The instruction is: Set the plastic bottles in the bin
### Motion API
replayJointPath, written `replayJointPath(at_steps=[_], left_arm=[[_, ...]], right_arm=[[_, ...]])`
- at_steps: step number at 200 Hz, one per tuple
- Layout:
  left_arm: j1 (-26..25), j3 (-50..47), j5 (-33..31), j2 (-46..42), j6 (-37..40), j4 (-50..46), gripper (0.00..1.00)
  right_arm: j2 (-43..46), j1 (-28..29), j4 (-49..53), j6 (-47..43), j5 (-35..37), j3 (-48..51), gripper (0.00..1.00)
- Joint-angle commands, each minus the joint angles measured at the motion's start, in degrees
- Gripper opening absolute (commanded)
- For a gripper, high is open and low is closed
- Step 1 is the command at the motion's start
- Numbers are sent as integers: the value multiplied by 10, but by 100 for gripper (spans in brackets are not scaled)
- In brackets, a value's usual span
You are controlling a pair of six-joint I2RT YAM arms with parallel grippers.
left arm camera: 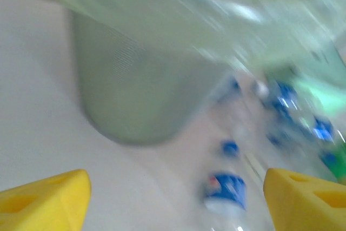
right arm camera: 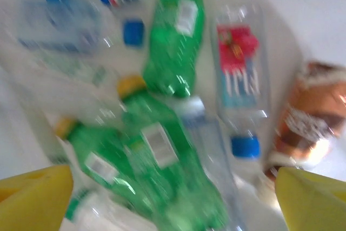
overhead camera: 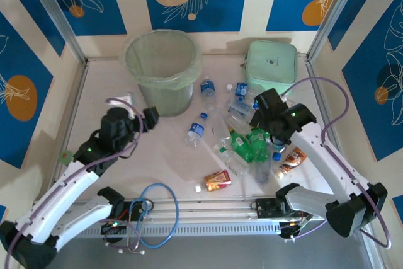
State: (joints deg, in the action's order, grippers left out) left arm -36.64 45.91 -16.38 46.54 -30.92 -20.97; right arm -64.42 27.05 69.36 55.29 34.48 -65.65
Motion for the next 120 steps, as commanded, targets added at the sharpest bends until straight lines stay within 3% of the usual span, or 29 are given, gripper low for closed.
replayJointPath(at_steps=[1, 15, 29, 50, 120], left_arm=[[-113, 35, 4, 45, -3, -42, 82], [-174, 56, -18, 81, 18, -32, 82], [-197, 74, -15, 106, 25, -25, 82], [-199, 80, 0, 119, 14, -19, 82], [-198, 86, -20, 123, 8, -46, 87]], right_arm=[[6, -10, 113, 56, -8, -1, 92], [6, -32, 114, 69, -13, 22, 90], [11, -69, 91, 55, -28, 44, 89], [25, -102, -26, -61, -143, 77, 83], [-29, -35, -66, -104, -217, 91, 84]])
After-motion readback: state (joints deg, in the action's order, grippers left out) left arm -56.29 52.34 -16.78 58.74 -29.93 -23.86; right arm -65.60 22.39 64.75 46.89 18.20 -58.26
